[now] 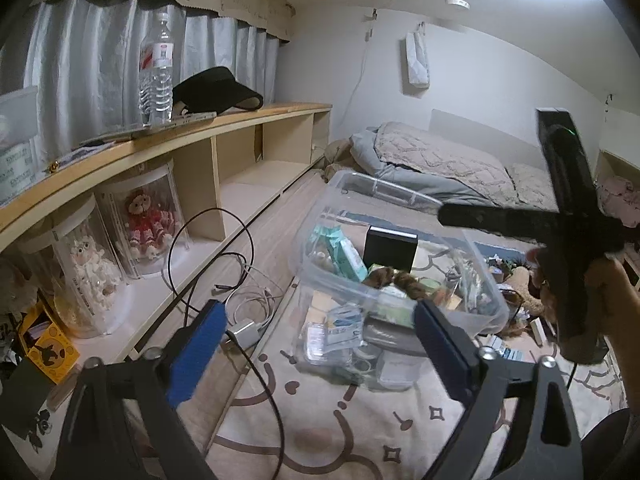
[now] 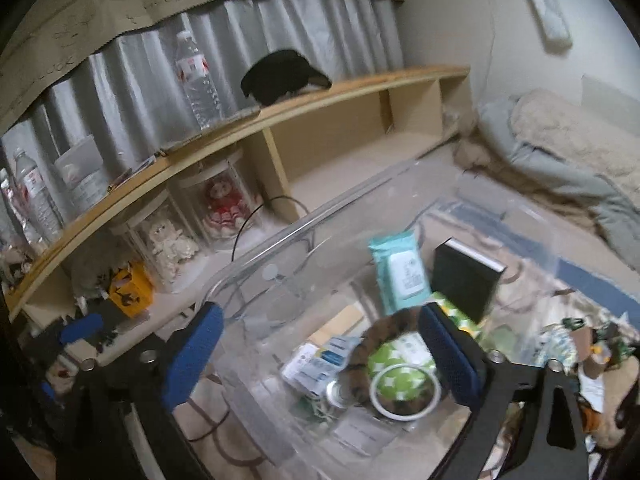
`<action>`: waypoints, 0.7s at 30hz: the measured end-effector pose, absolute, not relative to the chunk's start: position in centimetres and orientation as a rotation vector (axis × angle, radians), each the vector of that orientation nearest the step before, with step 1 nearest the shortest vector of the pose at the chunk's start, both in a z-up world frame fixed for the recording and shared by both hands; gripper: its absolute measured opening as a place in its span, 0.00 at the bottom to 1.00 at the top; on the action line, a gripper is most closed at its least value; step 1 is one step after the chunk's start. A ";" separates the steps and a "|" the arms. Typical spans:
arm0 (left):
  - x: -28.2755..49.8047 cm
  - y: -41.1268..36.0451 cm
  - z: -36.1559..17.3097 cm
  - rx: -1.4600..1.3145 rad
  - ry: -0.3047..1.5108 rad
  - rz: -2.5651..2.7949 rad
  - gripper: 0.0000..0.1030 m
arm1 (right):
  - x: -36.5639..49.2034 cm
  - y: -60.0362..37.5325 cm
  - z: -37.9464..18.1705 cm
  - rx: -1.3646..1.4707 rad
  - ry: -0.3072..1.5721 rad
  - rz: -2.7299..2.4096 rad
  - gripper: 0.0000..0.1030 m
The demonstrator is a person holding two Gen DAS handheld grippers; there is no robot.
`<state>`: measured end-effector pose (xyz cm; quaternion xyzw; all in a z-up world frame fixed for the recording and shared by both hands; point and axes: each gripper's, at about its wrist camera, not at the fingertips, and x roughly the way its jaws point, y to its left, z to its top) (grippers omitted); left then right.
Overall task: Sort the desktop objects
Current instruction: 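Withdraw both grippers from the storage box back toward the bed pile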
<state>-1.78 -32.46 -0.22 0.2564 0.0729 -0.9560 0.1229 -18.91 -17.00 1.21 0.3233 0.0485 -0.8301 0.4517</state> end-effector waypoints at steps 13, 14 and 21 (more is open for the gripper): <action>-0.7 -27.4 2.5 0.661 0.167 -2.830 1.00 | -15.0 -9.2 3.9 0.618 0.085 -2.125 1.00; -0.5 -26.9 2.8 0.651 0.157 -2.832 1.00 | -14.9 -8.8 4.1 0.616 0.080 -2.126 1.00; 0.5 -23.9 4.6 0.598 0.126 -2.869 1.00 | -12.8 -4.5 5.7 0.553 0.071 -2.185 1.00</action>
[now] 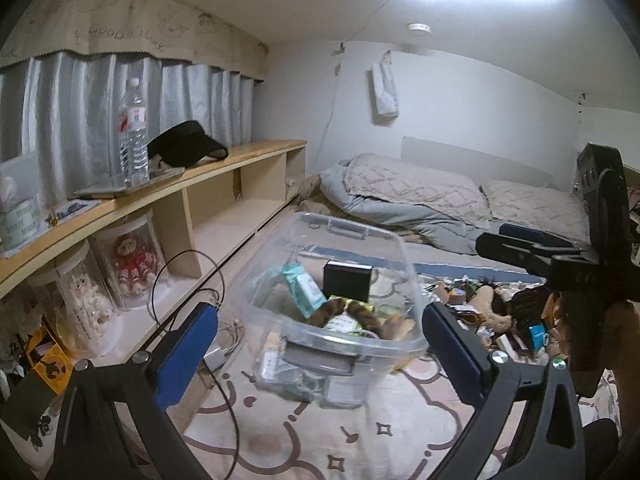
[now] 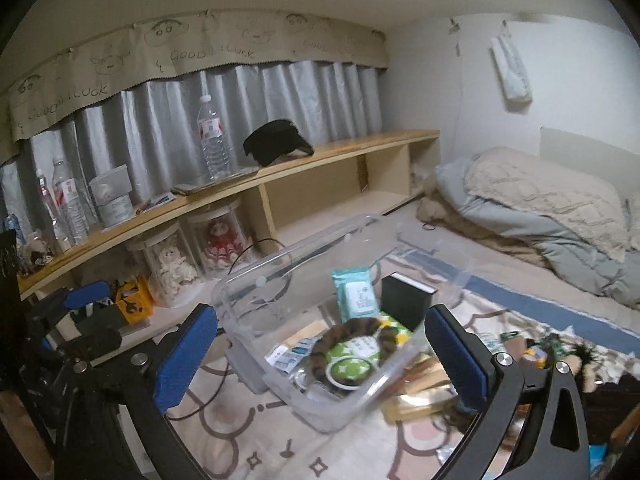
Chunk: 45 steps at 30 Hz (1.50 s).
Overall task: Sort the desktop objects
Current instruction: 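Withdraw both grippers from the storage box back toward the bed pile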
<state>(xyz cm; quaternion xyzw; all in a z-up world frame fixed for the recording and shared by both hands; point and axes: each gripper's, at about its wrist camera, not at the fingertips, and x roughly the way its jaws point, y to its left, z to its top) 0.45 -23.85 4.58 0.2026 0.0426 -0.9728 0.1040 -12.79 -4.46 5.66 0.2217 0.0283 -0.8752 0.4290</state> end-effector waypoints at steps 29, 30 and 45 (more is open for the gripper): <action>3.0 -13.3 6.7 0.485 0.082 -3.035 1.00 | -6.1 11.5 5.9 0.486 0.014 -2.511 1.00; 2.9 -12.9 6.6 0.490 0.080 -3.037 1.00 | -6.1 11.8 5.8 0.491 0.010 -2.516 1.00; -1.8 -8.7 4.7 0.515 0.094 -3.155 1.00 | -6.4 17.7 4.0 0.595 -0.150 -2.629 1.00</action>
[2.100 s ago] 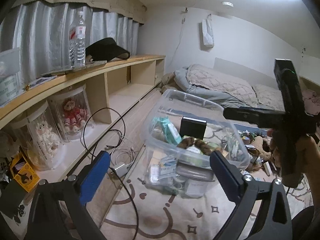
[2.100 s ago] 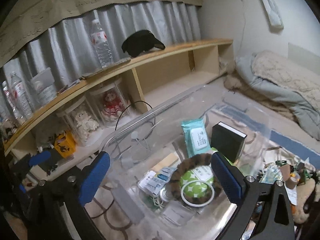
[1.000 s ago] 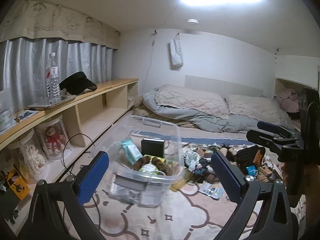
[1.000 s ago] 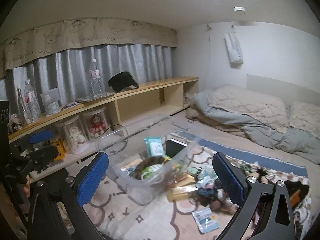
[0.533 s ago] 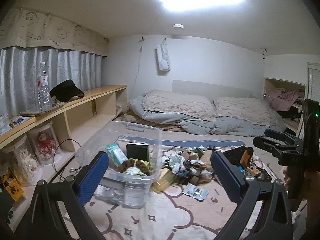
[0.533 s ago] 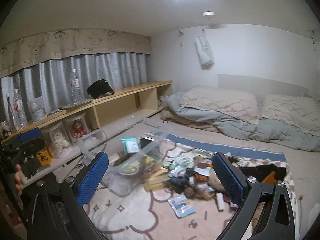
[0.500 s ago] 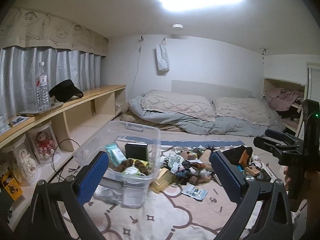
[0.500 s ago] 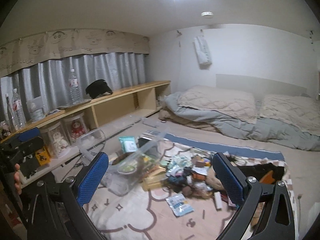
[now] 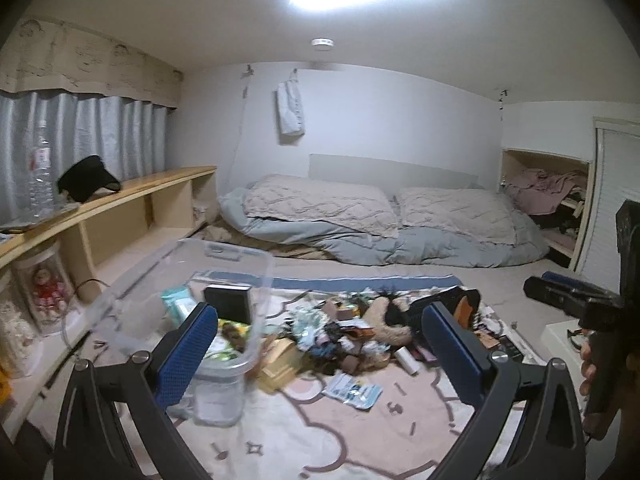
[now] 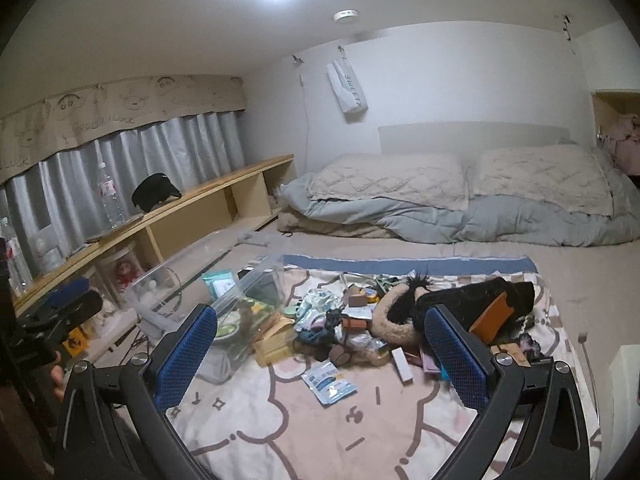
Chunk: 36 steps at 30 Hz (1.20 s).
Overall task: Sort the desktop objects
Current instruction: 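Withdraw both grippers from the storage box back toward the bed pile, then move the right gripper to the long white box on the bed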
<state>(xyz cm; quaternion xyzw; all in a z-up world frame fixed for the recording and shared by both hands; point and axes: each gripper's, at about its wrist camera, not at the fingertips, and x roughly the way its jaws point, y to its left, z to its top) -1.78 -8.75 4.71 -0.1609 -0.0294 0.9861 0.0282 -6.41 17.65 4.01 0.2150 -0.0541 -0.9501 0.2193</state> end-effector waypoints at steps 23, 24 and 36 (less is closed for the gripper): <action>-14.2 -5.2 -4.7 -0.699 -0.152 2.921 1.00 | -16.2 18.2 -6.8 0.828 -0.105 -2.795 1.00; -14.7 -5.2 -5.2 -0.707 -0.159 2.920 1.00 | -16.6 18.2 -7.0 0.836 -0.115 -2.798 1.00; -18.7 -5.8 -11.5 -0.786 -0.167 2.919 1.00 | -20.5 18.3 -12.1 0.935 -0.200 -2.823 1.00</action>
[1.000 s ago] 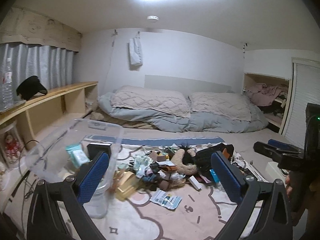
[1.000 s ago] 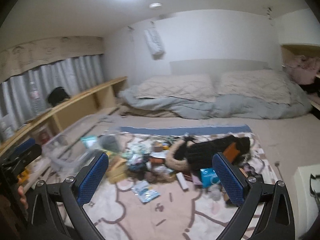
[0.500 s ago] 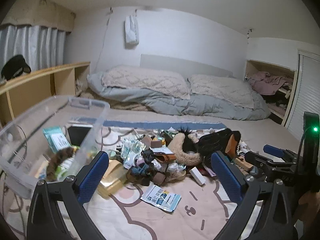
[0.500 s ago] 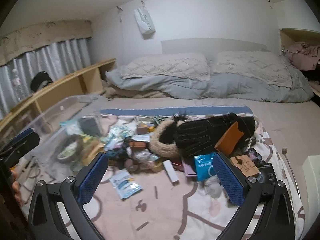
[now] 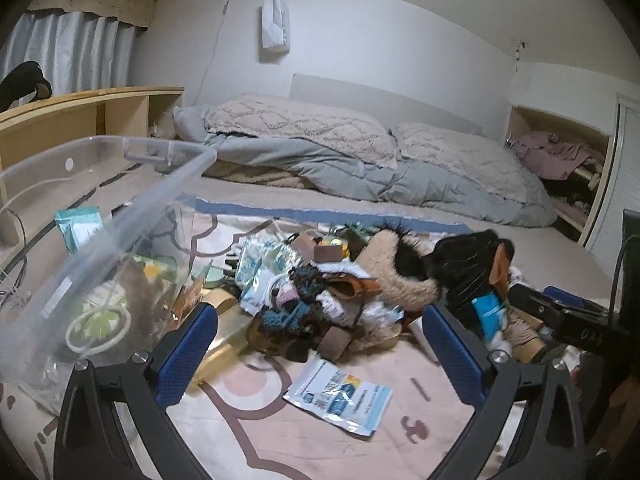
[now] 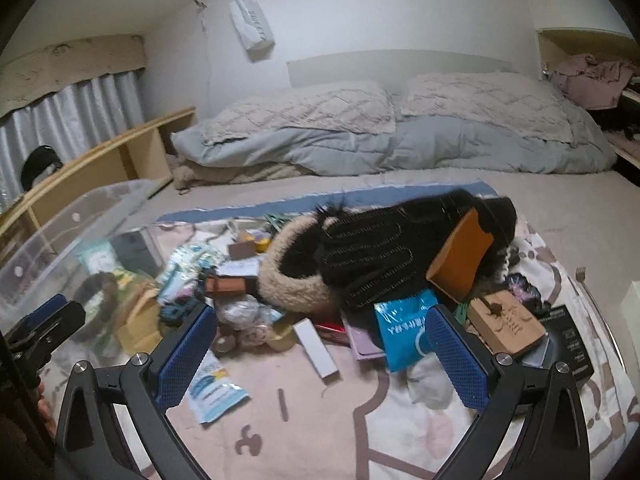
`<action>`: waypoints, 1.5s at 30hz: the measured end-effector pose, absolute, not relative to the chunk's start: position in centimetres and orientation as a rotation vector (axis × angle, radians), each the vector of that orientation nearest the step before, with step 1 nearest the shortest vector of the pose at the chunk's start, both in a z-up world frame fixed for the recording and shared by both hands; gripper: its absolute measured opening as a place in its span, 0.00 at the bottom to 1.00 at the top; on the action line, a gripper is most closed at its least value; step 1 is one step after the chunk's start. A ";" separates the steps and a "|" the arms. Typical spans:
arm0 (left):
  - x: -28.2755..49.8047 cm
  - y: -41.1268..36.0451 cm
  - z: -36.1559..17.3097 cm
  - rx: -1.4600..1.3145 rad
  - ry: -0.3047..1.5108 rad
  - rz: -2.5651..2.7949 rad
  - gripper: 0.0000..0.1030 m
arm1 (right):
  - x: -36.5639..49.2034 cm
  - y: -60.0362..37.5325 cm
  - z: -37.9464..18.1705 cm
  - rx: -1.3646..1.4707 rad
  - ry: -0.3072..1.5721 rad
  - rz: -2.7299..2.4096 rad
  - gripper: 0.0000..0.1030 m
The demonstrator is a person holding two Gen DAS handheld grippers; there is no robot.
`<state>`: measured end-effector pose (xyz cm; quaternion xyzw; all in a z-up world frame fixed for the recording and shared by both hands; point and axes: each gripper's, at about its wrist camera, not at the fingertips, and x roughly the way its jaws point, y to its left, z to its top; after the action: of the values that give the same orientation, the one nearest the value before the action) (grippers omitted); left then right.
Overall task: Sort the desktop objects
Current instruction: 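Move the right gripper to the long white box on the bed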
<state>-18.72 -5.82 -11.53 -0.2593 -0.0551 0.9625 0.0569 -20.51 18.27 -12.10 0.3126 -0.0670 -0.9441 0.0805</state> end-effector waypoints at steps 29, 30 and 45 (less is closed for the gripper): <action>-22.8 -6.1 -20.4 -1.154 -0.249 2.814 1.00 | -26.2 15.9 -21.1 1.230 -0.089 -2.626 0.42; -22.9 -6.1 -20.6 -1.164 -0.252 2.809 1.00 | -26.4 15.5 -21.4 1.234 -0.055 -2.620 0.42; -23.8 -6.0 -22.1 -1.236 -0.303 2.756 1.00 | -26.7 13.5 -23.2 1.230 0.174 -2.590 0.27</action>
<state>-23.80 -6.02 -22.05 -0.4067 -0.0996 0.9066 0.0530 -26.71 13.54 -23.24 0.4244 0.0599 -0.8935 0.1341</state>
